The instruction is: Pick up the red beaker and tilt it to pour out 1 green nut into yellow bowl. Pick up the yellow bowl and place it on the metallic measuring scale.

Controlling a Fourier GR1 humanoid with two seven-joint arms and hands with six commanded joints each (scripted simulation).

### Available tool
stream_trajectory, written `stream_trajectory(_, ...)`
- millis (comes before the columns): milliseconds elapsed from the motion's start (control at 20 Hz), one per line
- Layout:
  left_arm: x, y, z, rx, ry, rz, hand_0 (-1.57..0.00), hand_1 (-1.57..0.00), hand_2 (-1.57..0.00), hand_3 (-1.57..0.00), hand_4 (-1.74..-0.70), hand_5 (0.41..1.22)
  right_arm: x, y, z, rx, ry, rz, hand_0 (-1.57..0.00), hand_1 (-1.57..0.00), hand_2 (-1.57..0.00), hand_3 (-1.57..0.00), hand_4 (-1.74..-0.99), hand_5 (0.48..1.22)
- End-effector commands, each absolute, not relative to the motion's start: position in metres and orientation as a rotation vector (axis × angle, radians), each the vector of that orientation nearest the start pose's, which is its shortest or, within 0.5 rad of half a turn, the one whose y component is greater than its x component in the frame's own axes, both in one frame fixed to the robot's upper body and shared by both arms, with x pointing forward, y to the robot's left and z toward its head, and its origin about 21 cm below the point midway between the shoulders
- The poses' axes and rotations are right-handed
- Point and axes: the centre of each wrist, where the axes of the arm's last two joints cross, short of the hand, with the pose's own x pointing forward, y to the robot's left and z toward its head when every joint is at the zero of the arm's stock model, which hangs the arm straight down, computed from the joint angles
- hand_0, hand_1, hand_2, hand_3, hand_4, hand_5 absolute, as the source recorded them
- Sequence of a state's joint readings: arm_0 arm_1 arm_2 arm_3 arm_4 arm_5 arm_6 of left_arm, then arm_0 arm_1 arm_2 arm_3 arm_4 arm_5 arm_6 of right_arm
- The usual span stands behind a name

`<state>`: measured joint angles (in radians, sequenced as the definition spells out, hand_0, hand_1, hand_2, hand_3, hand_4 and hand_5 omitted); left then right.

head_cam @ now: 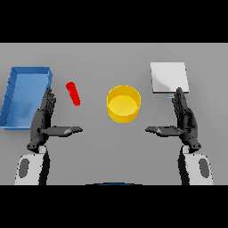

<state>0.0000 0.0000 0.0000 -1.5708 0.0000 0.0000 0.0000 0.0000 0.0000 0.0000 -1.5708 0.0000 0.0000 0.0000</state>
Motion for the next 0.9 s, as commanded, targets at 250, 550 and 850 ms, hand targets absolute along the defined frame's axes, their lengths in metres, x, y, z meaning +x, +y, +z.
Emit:
stream_trajectory(250, 0.242, 0.230, -0.003, -0.006, -1.582, 0.002, 0.00, 0.00, 0.00, 0.00, -1.14, 0.660, 0.250, -0.229, -0.004, -0.003, -1.564, -0.002, 0.00, 0.00, 0.00, 0.00, -1.071, 0.578)
stream_trajectory(550, 0.210, 0.228, 0.020, 0.079, -1.601, -0.228, 0.00, 0.00, 0.00, 0.00, -1.14, 0.657, 0.228, -0.227, 0.011, -0.245, -1.706, 0.300, 0.00, 0.00, 0.00, 0.00, -1.084, 0.585)
stream_trajectory(850, 0.226, 0.225, 0.014, 0.083, -1.529, -0.253, 0.00, 0.00, 0.00, 0.00, -1.14, 0.647, 0.228, -0.225, 0.012, -0.154, -1.710, 0.289, 0.00, 0.00, 0.00, 0.00, -1.180, 0.627)
